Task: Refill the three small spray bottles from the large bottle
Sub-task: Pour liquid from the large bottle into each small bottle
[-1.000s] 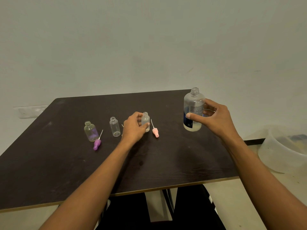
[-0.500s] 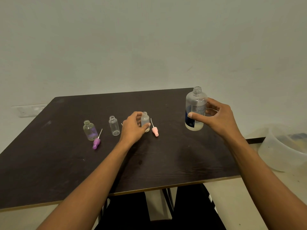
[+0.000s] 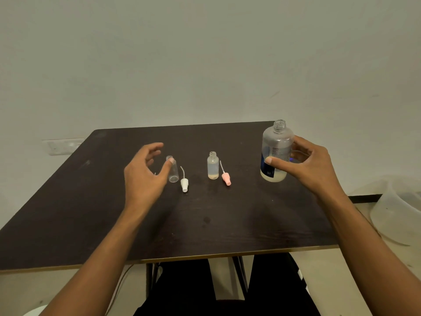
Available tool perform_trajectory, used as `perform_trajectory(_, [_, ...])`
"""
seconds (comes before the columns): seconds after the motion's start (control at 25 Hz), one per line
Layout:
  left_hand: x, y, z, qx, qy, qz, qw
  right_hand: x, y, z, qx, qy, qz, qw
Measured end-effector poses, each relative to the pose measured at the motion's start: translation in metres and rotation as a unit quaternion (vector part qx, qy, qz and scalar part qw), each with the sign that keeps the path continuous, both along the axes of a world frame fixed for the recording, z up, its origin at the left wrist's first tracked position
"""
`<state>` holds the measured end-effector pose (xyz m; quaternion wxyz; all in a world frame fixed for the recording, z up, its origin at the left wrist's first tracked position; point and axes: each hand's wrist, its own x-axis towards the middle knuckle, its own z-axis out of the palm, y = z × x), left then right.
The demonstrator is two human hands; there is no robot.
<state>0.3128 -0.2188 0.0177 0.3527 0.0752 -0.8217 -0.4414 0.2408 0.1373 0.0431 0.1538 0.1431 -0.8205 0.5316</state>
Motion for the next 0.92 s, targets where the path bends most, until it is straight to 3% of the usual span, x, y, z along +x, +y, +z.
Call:
perform_trajectory(0.2, [-0.011, -0.010, -0.016, 0.029, -0.059, 0.009, 0.998, 0.010, -0.008, -0.001, -0.013, 0.003, 0.009, 1.000])
perform_trajectory(0.6, [-0.066, -0.007, -0.032, -0.063, -0.213, 0.042, 0.974, 0.020, -0.010, -0.006, -0.012, -0.010, 0.022, 1.000])
perform_trajectory(0.92, [-0.073, -0.014, -0.045, -0.060, -0.223, 0.054, 0.972, 0.023, -0.016, -0.010, -0.006, -0.021, 0.022, 1.000])
